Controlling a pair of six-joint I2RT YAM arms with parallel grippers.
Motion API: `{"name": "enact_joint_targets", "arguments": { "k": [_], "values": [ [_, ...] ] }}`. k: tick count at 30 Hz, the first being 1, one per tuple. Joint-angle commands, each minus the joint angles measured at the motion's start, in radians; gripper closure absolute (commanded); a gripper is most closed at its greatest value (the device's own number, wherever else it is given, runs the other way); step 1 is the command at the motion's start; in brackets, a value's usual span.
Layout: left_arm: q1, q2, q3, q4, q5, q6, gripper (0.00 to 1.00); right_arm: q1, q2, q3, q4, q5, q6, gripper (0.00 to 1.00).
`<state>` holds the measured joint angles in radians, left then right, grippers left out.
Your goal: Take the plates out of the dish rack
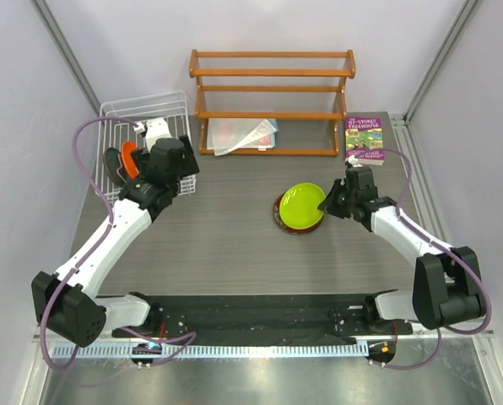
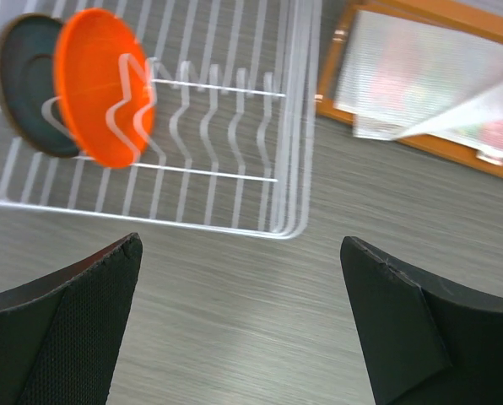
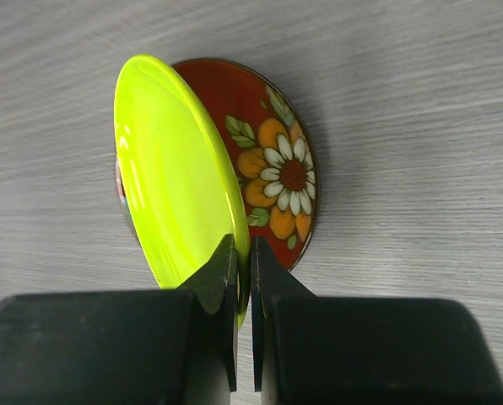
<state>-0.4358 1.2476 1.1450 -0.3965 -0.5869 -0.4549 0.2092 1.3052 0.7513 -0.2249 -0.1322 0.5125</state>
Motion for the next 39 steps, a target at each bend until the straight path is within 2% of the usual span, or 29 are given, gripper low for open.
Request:
{"name": "enact_joint_targets", "arguments": {
  "k": [1,7,11,13,14,15,17,20,25,30,39],
  "values": [
    [0.040,-0.019,0.012,-0.033,-0.107,0.021,0.01,-0.005,0.040,0.008,0.038,-0.021,-0.026,0.99],
    [0.072,-0.010,-0.007,-0.013,-0.080,0.004,0.01,-0.004,0.109,0.014,0.082,-0.066,-0.029,0.97],
    [0.123,0.015,-0.007,-0.015,-0.068,-0.008,0.01,-0.005,0.152,0.034,0.081,-0.098,-0.031,0.77],
    [0.156,0.032,-0.008,-0.015,-0.044,-0.011,0.01,-0.005,0.166,0.040,0.079,-0.103,-0.034,0.70],
    [0.166,0.039,-0.005,-0.016,-0.037,-0.021,0.01,-0.004,0.170,0.046,0.073,-0.099,-0.040,0.58],
    [0.176,0.042,-0.005,-0.018,-0.022,-0.022,0.00,-0.004,0.174,0.049,0.070,-0.098,-0.045,0.54],
    [0.200,0.056,-0.004,-0.012,-0.010,-0.027,0.00,-0.004,0.177,0.062,0.044,-0.087,-0.064,0.46],
    [0.218,0.076,-0.001,-0.008,-0.007,-0.028,0.01,-0.004,0.171,0.082,0.000,-0.040,-0.088,0.41],
    [0.262,0.102,0.004,-0.004,0.001,-0.027,0.01,-0.004,0.131,0.123,-0.103,0.081,-0.132,0.37],
    [0.331,0.157,0.021,0.016,0.002,-0.002,0.01,-0.002,0.068,0.134,-0.122,0.195,-0.137,0.36],
    [0.407,0.321,0.097,0.120,0.009,0.025,0.03,-0.002,0.127,0.204,-0.120,0.178,-0.146,0.35]
  ]
}}
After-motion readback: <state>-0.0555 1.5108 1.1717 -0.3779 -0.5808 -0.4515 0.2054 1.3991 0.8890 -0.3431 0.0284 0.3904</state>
